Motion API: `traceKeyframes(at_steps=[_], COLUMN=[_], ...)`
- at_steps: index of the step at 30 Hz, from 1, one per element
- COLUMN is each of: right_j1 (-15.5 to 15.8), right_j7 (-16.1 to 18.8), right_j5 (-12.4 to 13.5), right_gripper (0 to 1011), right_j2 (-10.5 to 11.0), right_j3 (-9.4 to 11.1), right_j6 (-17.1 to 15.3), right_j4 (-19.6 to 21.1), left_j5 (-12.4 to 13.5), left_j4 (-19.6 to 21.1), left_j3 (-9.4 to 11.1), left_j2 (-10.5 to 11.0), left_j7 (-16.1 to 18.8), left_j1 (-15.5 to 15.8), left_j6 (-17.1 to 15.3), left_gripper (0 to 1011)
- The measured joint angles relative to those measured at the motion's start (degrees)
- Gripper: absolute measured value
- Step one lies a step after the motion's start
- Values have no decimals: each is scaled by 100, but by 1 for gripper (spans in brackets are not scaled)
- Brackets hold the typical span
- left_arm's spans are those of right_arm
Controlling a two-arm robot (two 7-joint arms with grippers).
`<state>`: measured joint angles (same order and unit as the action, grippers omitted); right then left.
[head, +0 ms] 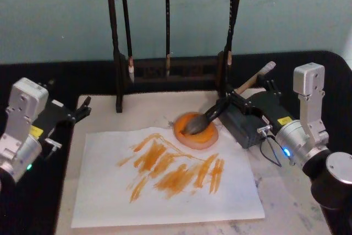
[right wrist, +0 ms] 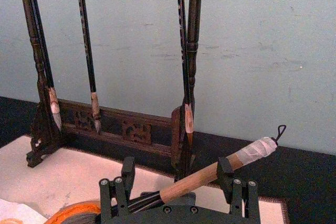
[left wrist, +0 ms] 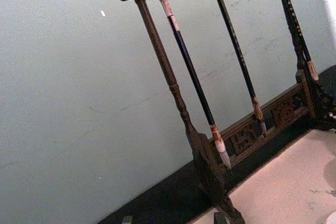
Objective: Pick up the brush from the inkstone, write on the paper, then place the brush back to its original position.
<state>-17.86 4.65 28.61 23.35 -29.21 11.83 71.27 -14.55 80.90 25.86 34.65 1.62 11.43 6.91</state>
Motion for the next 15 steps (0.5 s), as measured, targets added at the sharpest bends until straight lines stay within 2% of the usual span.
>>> traceKeyframes(at_steps=[15], right_j1=[0], right_j7=[0], right_j5=[0], right_gripper=[1000], right_j2=[0], right_j3=[0], right_j6=[0], right_j4=[0], left_j5=[0], left_j4=[0], left_j3=[0], left_j2=[0], left_j7=[0], left_j1=[0], left_j6=[0], left_gripper=[1001])
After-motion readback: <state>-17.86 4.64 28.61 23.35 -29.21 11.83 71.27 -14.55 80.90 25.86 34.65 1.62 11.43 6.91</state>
